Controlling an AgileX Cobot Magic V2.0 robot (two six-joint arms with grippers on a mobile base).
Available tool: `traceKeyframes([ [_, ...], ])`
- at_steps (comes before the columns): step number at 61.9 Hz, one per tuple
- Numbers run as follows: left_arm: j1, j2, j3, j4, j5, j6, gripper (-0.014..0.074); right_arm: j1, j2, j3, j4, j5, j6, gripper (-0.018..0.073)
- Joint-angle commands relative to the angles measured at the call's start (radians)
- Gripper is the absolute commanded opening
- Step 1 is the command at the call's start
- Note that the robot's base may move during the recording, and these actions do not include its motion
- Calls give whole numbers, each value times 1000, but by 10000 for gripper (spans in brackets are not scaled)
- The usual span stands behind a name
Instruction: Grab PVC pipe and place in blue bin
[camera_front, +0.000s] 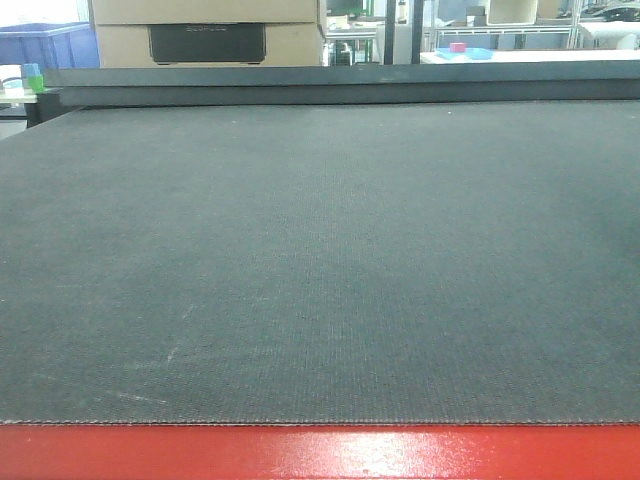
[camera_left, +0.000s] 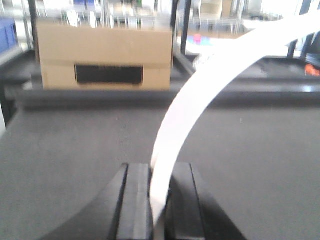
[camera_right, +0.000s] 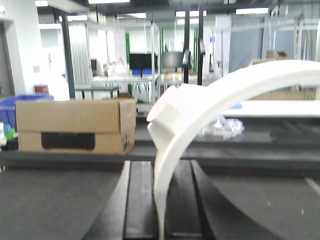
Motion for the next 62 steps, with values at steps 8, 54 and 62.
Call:
traceKeyframes([
  [8,-6,-65,-2,1,-62,0,-111,2,-5,3,-8,-42,-9,-167],
  [54,-6,-254,287,27,-96,0,-111,2,-195,340,-54,-2,-11,-162],
  [62,-6,-265,347,27,-97,0,-111,2,-236,401,-54,-3,-11,-162],
])
